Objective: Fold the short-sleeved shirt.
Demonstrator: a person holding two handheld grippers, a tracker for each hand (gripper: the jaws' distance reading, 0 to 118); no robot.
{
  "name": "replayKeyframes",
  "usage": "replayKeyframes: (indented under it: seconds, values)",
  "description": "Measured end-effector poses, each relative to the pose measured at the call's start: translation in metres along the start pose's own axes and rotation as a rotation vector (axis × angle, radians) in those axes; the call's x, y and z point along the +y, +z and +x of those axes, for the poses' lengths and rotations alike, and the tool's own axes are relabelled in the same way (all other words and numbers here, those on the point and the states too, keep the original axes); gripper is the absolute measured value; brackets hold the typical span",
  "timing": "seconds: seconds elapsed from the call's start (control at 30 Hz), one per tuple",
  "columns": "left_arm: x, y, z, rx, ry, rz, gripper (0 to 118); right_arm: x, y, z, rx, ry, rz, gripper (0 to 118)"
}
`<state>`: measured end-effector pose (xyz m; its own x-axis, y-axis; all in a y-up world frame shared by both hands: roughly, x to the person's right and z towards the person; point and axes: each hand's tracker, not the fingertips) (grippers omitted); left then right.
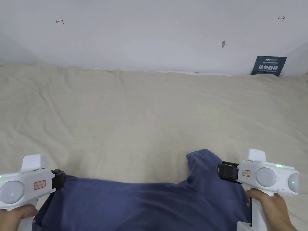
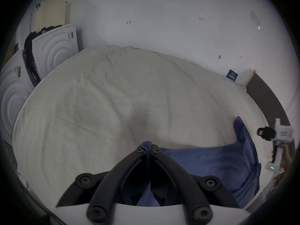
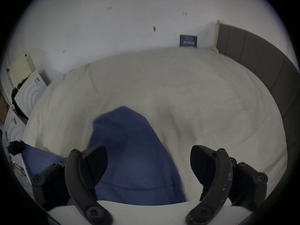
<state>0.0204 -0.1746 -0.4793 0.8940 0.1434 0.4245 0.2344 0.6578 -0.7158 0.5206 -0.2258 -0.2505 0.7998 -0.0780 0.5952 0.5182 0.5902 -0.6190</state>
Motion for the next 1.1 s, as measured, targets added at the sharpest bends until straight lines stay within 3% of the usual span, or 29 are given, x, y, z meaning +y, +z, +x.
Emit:
replayKeyframes:
  seconds: [0.07, 0.13, 0.17, 0.27, 0.3, 0.33, 0.5, 0.77, 0.93, 1.1]
  values:
    - [0.001, 0.006, 0.001, -0.006, -0.006, 0.01, 4, 0.001, -0.025, 0.0, -0.042, 0.048, -0.054, 97]
    - [0.002, 0.011, 0.003, -0.014, -0.009, 0.013, 4, -0.004, -0.042, -0.003, -0.065, 0.099, -0.076, 77]
    - [0.001, 0.011, 0.003, -0.015, -0.011, 0.013, 4, -0.006, -0.048, -0.004, -0.071, 0.099, -0.09, 60]
    - [-0.001, 0.013, 0.004, -0.015, -0.013, 0.008, 4, -0.021, -0.039, -0.019, -0.072, 0.137, -0.088, 40]
    - [-0.003, 0.014, 0.004, -0.012, -0.012, 0.006, 4, -0.021, -0.037, -0.016, -0.072, 0.149, -0.054, 17]
    - [-0.004, 0.015, 0.003, -0.01, -0.013, 0.004, 4, -0.02, -0.041, -0.011, -0.054, 0.143, -0.065, 3]
    - [-0.012, 0.022, 0.001, 0.021, -0.011, 0.019, 4, -0.025, -0.015, -0.008, -0.047, 0.151, -0.006, 2]
    - [-0.027, 0.055, -0.01, 0.047, 0.012, 0.054, 4, -0.045, 0.139, -0.006, 0.066, 0.13, 0.194, 3]
    - [-0.045, 0.078, -0.025, 0.077, 0.023, 0.053, 4, -0.084, 0.212, 0.003, 0.125, 0.127, 0.236, 3]
    - [-0.081, 0.098, -0.039, 0.081, 0.019, 0.022, 4, -0.137, 0.244, 0.011, 0.173, 0.095, 0.223, 3]
